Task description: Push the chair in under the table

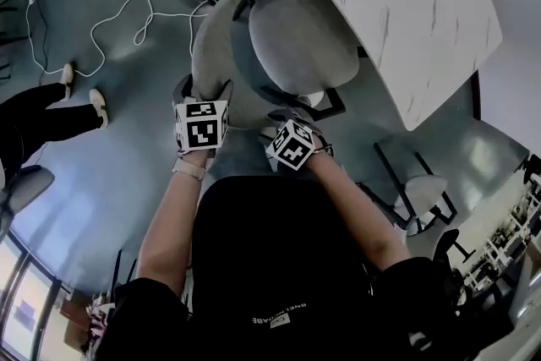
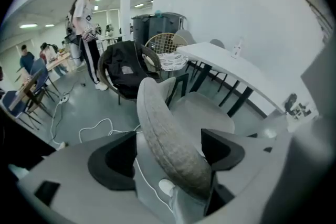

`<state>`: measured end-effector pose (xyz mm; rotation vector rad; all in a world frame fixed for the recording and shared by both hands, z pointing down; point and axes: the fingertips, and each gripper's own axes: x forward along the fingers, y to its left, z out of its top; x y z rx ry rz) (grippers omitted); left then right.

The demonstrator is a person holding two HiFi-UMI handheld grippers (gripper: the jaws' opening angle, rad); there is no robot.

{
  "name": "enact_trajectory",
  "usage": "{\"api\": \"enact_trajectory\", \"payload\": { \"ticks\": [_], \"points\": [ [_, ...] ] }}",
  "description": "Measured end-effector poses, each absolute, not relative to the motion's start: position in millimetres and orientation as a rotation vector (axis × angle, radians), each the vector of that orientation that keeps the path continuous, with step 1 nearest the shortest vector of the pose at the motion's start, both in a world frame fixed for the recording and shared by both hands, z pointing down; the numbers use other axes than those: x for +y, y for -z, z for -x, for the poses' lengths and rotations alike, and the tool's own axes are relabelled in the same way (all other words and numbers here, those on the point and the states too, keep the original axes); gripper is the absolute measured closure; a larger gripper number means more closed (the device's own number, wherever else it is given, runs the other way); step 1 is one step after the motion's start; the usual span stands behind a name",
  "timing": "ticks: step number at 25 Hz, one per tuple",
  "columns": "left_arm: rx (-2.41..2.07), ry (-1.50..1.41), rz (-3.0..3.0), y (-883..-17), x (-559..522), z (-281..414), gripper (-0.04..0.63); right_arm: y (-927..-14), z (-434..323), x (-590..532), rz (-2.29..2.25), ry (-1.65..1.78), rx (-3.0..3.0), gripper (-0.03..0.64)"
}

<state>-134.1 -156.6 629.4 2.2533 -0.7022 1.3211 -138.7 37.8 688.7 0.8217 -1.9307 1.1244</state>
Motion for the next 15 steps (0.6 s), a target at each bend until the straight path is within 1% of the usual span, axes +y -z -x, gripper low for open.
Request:
{"api": "enact_trajectory", "payload": {
  "ticks": [5,9,15],
  "points": [
    [-0.565,-1.306,-2.356,-617.7,-190.1,116.4,0.229,-689.1,165.7,3.8,-0.928,-0.958,-1.918,0.383],
    [-0.504,-1.327,-2.369,-621.0,-223.3,98.4,0.229,-682.4,172.6,-32.9,-1.117,-0.933,-1.904,0.385],
    [-0.334,-1.569,-2.428,-644.3,-233.7,78.7,0.23,-679.4,180.8,-65.9,-1.222,-0.948,-1.878,0.385]
  ]
}}
